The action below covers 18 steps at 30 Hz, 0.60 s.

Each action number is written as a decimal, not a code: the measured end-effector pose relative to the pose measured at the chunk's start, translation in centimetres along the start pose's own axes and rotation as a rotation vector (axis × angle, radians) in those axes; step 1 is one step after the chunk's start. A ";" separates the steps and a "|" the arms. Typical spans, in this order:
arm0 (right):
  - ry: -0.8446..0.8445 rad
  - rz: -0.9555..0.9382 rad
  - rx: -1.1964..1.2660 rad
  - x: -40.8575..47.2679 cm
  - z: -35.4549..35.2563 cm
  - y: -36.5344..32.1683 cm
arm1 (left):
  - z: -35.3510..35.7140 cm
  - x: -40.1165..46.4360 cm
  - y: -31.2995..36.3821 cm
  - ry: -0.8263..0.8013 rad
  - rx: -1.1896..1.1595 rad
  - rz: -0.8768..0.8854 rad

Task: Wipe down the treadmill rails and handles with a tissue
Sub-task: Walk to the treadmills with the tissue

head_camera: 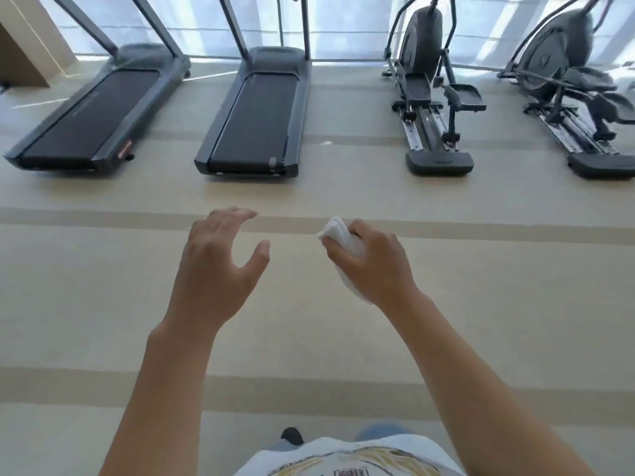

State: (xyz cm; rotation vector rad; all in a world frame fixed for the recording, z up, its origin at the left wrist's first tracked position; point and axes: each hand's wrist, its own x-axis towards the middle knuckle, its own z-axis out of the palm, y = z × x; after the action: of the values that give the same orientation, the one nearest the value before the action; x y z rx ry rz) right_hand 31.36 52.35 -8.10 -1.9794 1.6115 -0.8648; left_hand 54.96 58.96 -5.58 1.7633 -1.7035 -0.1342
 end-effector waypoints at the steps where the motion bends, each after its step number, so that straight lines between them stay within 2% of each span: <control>1: 0.019 -0.001 -0.006 0.8 0.3 -0.8 | -0.4 1.3 -0.6 -0.007 -0.006 0.016; 11: 0.114 -0.054 -0.089 10.2 1.8 -4.4 | -0.4 11.2 -4.6 -0.037 -0.091 0.083; 18: 0.167 -0.111 -0.065 19.5 1.7 -3.4 | 2.5 20.3 -5.3 -0.009 -0.066 0.107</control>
State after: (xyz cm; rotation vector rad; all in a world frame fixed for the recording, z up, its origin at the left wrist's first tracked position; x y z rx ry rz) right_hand 37.33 34.05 -3.29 -2.1072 1.6514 -1.0581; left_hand 61.08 38.98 -2.76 1.6226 -1.7757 -0.1494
